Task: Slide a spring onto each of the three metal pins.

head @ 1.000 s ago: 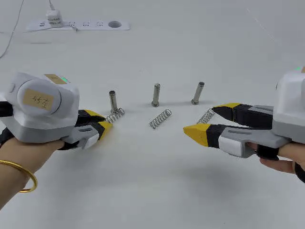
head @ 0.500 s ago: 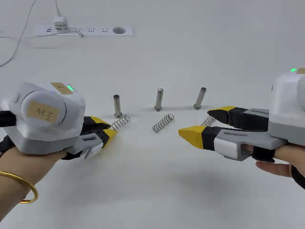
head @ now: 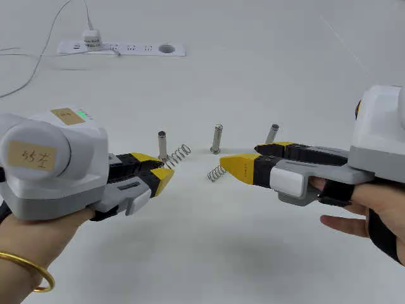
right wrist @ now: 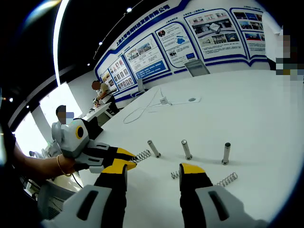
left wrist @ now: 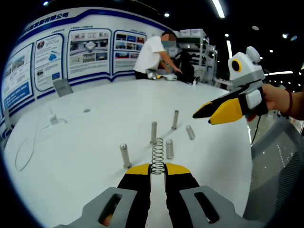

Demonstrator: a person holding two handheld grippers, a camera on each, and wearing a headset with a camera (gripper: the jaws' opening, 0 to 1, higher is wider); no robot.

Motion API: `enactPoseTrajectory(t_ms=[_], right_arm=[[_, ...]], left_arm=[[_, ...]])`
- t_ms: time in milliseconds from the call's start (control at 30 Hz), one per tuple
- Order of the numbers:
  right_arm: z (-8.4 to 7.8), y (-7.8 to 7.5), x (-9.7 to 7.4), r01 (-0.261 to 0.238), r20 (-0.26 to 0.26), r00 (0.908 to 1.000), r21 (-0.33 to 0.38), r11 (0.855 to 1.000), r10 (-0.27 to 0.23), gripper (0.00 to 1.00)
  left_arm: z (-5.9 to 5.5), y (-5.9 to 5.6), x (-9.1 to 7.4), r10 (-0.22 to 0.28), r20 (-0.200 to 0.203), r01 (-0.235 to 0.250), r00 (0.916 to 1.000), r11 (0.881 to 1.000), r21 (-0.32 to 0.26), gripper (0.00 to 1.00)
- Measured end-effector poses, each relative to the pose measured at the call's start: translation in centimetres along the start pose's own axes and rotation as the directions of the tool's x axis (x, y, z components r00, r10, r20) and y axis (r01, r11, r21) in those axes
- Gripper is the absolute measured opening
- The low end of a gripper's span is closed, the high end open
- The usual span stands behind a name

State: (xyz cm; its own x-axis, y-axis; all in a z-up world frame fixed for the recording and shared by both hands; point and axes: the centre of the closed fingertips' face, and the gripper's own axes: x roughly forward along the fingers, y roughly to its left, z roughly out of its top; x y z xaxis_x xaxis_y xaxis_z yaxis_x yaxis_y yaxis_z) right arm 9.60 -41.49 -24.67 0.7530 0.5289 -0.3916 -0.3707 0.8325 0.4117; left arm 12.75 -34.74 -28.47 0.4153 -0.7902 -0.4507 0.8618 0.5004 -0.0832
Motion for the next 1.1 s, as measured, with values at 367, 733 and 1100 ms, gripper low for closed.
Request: enactPoseTrajectory(t_ms=[367,733,1100], right_arm=[[1.1,1.8,1.6,-0.065,0.06,0.9965,0.129,0.989,0.057,0.39],[1.6,3.1,2.7,-0.159,0.123,0.9842,0.298,0.941,0.127,0.28],[1.3,3.8,3.0,-0.174,0.114,0.9828,0.312,0.934,0.145,0.2]], left_arm=[[2.1,-1.8,-1.3,-0.035,0.102,0.04,0.9942,0.998,-0.057,0.1],[2.9,-3.2,-2.2,-0.056,0.162,0.069,0.9853,0.995,-0.074,0.1],[2.8,-3.7,-2.4,-0.063,0.187,0.086,0.9804,0.99,-0.114,0.1]])
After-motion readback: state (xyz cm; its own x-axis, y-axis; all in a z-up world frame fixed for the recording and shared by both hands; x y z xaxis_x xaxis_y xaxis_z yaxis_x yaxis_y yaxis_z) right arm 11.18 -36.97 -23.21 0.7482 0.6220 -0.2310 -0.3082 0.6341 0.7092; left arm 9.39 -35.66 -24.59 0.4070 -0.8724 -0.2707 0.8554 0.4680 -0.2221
